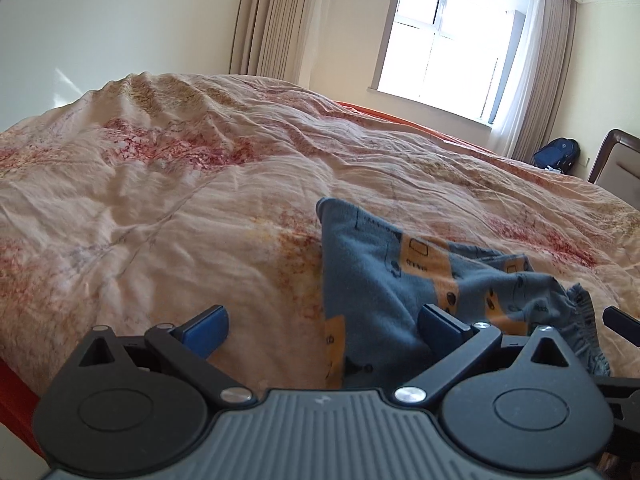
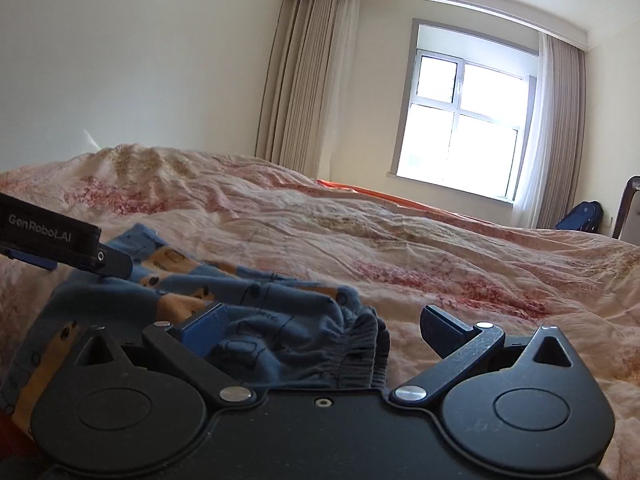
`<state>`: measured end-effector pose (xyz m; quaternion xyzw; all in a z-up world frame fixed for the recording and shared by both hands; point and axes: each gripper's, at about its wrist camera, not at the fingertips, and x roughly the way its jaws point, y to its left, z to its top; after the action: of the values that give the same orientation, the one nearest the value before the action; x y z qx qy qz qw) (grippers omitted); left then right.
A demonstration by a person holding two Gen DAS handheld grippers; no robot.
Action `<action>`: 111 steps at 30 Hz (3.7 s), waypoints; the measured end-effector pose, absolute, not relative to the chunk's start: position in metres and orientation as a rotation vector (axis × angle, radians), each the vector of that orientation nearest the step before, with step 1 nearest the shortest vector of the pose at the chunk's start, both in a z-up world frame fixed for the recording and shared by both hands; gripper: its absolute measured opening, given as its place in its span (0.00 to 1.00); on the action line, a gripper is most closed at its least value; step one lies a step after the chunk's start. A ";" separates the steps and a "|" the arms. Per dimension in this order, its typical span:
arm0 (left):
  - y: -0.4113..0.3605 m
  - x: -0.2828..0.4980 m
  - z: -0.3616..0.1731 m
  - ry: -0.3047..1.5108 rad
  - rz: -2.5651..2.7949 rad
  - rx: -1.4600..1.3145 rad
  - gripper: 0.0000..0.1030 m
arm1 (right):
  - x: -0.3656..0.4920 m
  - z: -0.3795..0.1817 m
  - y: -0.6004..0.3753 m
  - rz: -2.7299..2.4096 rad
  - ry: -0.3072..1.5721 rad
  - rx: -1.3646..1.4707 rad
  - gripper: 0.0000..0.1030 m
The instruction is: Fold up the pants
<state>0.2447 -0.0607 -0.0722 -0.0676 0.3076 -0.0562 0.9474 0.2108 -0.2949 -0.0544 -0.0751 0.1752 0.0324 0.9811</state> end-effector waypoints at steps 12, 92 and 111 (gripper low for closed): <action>-0.062 0.203 -0.072 0.714 -0.101 -0.128 1.00 | 0.162 -0.067 -0.328 -0.036 0.443 -0.051 1.00; -0.047 0.230 -0.071 0.676 -0.287 -0.328 0.26 | 0.212 -0.082 -0.388 0.247 0.454 0.606 0.41; -0.079 0.283 -0.011 0.395 -0.317 -0.149 0.17 | 0.207 -0.024 -0.345 0.184 0.160 0.206 0.18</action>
<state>0.2828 -0.0789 -0.0110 -0.0734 0.1953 -0.1565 0.9654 0.2073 -0.3449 -0.0235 0.1026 0.0799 0.0918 0.9873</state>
